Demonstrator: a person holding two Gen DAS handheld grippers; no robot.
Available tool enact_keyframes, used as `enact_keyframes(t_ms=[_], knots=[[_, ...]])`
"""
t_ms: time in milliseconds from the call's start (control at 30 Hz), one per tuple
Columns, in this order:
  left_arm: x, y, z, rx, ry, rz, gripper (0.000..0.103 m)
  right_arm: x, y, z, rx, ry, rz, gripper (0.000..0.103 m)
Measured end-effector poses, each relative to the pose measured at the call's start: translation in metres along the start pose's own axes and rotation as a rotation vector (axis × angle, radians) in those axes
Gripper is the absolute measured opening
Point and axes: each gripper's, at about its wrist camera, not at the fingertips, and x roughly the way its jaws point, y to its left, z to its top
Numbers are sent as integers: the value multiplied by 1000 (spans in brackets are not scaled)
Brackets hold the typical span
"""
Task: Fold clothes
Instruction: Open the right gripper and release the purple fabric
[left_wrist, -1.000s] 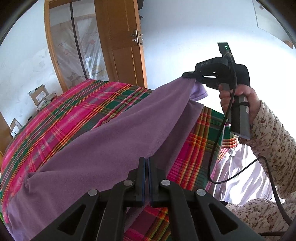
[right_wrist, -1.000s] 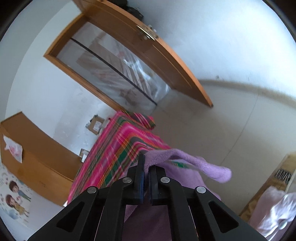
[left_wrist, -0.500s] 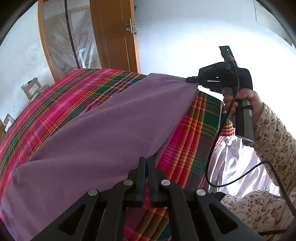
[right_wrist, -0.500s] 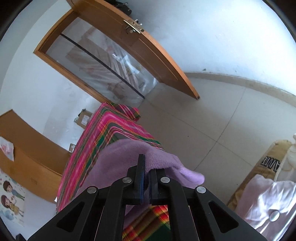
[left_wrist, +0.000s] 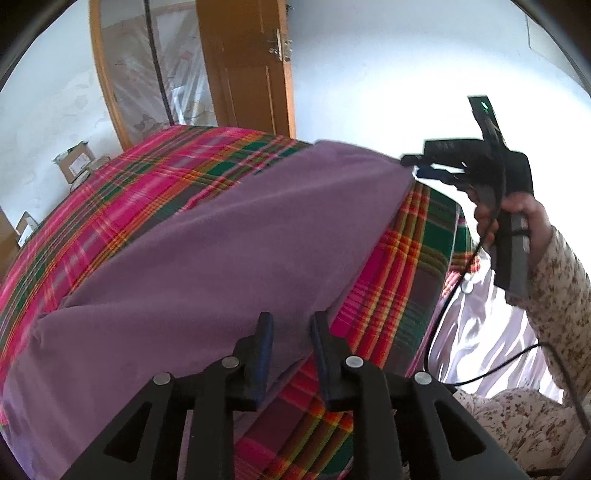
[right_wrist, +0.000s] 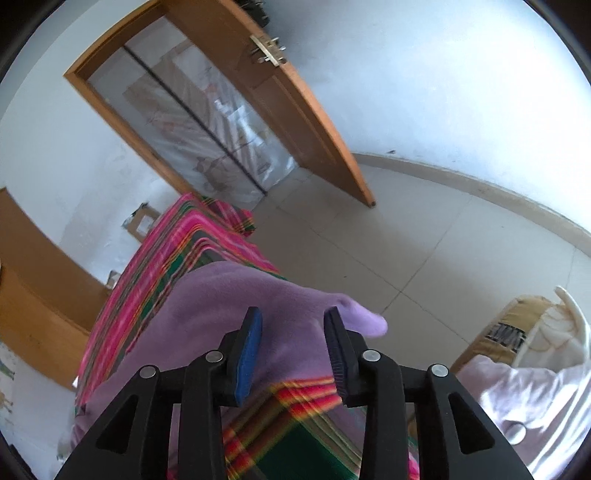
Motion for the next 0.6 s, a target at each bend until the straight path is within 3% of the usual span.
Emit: enact_keyframes(t_ms=[133,200,367,433,500,600], knots=[[-14,22,-2,-74,-34,16,25,-24,10,0,-77,-70,-51,41],[-19,36,-6,-126,-41,25,29,-37,21,0,-135,-119,-58,51],[-32,72,-16,-253,-60,48,33,-52,67,-12,-321,-182,-24,52],[-37,86,-20,-302,-68,58,34,-50,86,-20,-400,-167,-12,52],[-41,94,-27,-324,-70,82,34,-38,103,-27,-465,-98,-15,52],[-47,105,-36,-349,-80,108,35,-26,114,-35,-469,-28,7,52]])
